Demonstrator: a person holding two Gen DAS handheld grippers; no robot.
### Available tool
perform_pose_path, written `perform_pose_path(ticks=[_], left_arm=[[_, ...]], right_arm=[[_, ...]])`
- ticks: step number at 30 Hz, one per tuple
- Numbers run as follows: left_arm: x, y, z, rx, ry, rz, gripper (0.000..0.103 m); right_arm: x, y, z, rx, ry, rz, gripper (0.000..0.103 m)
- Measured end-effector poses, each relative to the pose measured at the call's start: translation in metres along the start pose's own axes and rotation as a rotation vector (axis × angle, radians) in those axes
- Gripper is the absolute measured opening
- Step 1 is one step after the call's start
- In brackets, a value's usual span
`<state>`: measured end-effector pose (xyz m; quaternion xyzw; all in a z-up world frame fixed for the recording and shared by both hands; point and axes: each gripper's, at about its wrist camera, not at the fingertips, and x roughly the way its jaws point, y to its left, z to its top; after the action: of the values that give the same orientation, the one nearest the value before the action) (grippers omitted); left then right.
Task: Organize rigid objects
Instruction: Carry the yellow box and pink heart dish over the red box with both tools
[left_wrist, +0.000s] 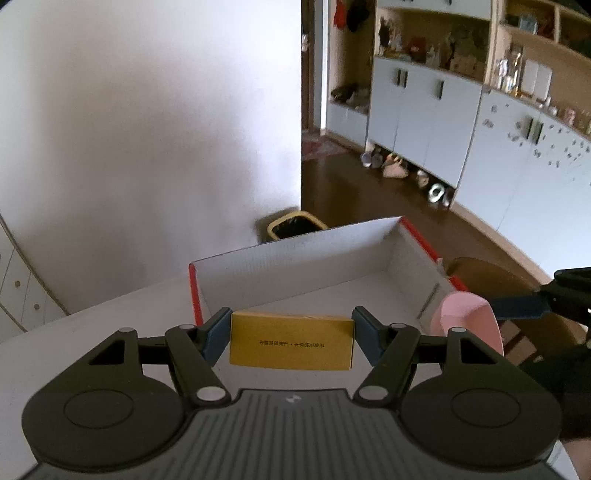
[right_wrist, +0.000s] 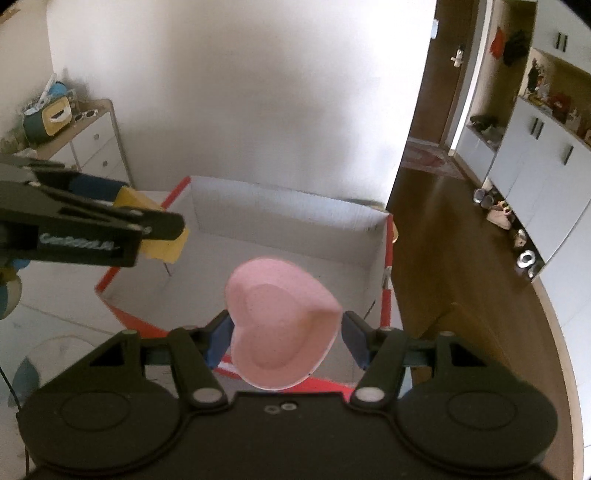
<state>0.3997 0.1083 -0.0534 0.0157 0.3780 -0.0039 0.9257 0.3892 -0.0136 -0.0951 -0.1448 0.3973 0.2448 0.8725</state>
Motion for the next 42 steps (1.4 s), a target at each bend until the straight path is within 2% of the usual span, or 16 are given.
perform_pose_path(ticks=[10,17,24,42], left_arm=[[0.084,0.011,0.006,-0.018,0.128,0.037,0.07],[0.123,0.016,0.001,-0.021,0.209,0.044,0.07],[0.145,0.012,0.005,-0.013,0.276,0.032,0.07],[0.17,0.004,0.003,-0.001,0.418,0.008,0.07]], right_arm=[[0.061,0.0,0.013,-0.04,0.083,0.031,0.063],[0.094,0.007,0.015,-0.084,0.145,0.051,0.063],[0.115,0.006,0.017,-0.071,0.194,0.054,0.063],[0.14,0.011,0.018,-0.096,0.299,0.015,0.063]])
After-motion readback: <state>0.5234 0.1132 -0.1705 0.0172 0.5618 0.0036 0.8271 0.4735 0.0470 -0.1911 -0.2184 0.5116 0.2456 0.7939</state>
